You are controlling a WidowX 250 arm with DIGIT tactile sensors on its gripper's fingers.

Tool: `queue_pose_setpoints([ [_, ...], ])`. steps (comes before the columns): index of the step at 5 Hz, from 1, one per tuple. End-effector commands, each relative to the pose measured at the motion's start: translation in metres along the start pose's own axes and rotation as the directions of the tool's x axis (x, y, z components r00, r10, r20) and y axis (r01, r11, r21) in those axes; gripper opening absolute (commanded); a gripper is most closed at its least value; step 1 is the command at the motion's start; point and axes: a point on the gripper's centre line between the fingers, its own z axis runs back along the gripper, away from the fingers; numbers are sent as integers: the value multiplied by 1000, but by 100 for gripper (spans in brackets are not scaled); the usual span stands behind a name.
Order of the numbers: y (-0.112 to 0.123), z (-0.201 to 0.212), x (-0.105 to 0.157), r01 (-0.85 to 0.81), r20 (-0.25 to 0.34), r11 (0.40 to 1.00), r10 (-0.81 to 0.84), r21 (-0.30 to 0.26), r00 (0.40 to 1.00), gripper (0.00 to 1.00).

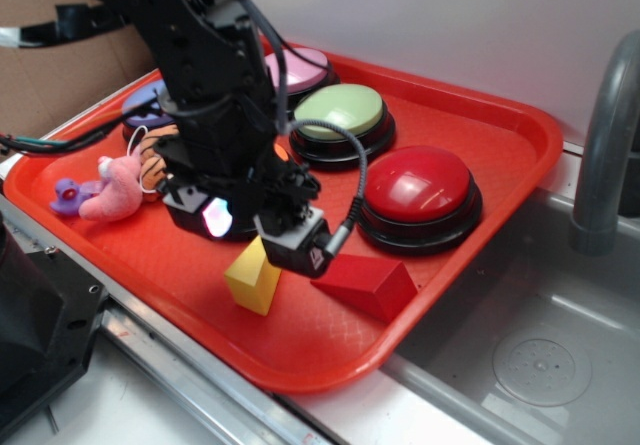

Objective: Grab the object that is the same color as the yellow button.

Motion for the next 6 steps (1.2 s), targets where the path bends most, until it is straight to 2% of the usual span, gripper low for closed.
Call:
queue_pose_setpoints([
  [1,-4,-18,1,1,4,1000,-1,13,1000,100],
  [2,-6,-22,1,-36,38,999,36,13,999,99],
  [3,-6,-25,0,-30,30,999,30,12,999,0],
  [4,-6,-19,2,-6,31,1000,6,-14,1000,0],
  [5,-1,1,8,-11,38,1000,11,-13,999,0],
  [6,7,29,13,-19,62,999,21,-35,998,0],
])
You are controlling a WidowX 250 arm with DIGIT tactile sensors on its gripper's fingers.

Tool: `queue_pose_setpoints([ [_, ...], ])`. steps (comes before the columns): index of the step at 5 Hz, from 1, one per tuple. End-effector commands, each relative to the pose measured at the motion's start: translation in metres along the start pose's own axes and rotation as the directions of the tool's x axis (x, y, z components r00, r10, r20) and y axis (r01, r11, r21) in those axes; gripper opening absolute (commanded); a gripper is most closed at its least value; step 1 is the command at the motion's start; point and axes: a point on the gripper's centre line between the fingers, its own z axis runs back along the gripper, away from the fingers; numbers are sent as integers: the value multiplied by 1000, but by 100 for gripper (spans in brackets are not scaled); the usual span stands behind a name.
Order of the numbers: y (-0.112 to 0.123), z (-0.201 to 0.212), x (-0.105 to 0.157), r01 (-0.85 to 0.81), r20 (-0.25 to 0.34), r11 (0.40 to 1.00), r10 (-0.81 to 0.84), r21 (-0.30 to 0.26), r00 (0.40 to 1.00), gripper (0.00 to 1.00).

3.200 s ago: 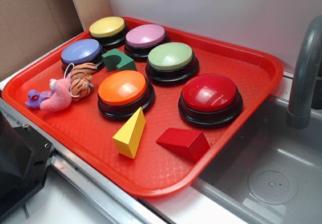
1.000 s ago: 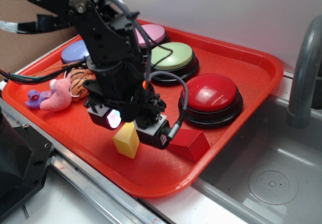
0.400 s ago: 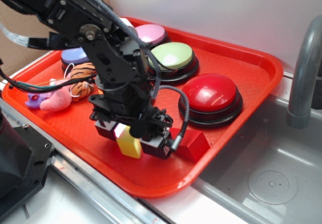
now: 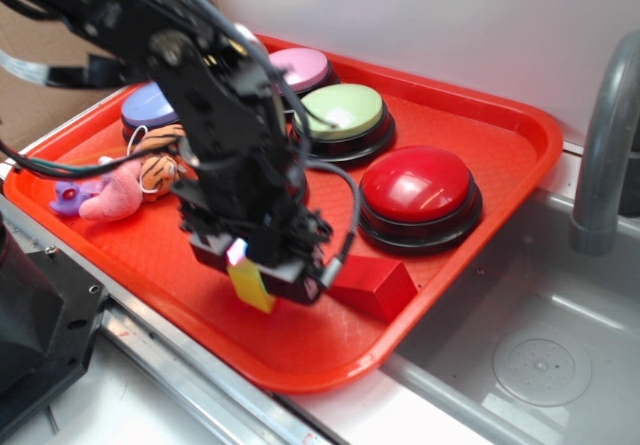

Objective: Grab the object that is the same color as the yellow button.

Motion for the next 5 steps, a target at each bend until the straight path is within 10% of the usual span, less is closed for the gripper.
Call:
queue_pose_setpoints([
  [1,23,83,21,-2,48,996,6,-89,999,0],
  [5,94,133,27,0,-3,1000,0,-22,1000,0],
])
